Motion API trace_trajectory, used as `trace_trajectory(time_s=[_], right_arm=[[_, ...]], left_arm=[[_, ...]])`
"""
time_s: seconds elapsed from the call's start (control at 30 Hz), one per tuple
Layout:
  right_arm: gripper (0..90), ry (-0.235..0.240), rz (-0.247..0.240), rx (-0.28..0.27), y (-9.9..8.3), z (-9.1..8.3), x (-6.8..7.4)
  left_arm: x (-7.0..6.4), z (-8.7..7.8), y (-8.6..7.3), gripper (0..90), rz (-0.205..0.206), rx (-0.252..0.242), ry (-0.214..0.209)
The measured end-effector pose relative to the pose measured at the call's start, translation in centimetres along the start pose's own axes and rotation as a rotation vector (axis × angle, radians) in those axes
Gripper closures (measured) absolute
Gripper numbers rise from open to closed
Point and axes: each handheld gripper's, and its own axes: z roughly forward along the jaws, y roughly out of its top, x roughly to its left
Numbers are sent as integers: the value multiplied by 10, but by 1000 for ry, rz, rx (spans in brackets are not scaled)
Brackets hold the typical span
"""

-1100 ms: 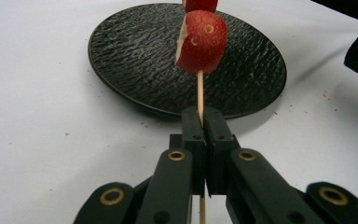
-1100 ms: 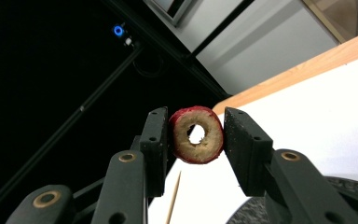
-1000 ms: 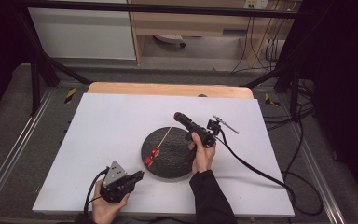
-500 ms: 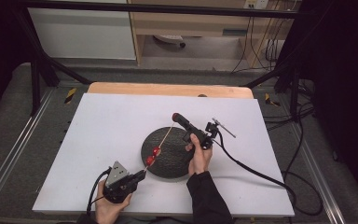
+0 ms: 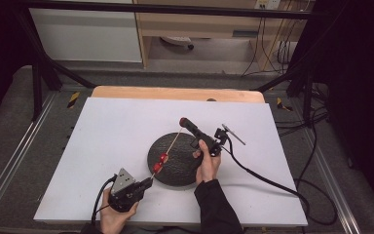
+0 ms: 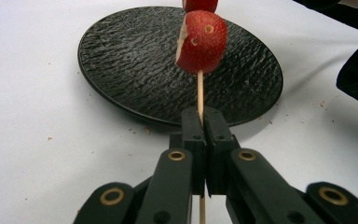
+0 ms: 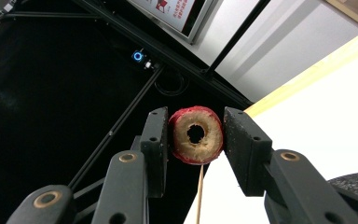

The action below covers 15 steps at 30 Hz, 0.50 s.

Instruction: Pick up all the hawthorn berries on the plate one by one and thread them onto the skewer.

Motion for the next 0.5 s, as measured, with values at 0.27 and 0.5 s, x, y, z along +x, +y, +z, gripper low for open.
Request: trace_trajectory(time_s=[0.27, 0.5], right_arm=[[619, -4, -2, -1, 0, 0, -1], [619, -10, -6, 0, 0, 1, -1]], left_arm=[[-1, 0, 0, 882, 0, -5, 1], [-1, 0, 0, 882, -1, -7, 0]])
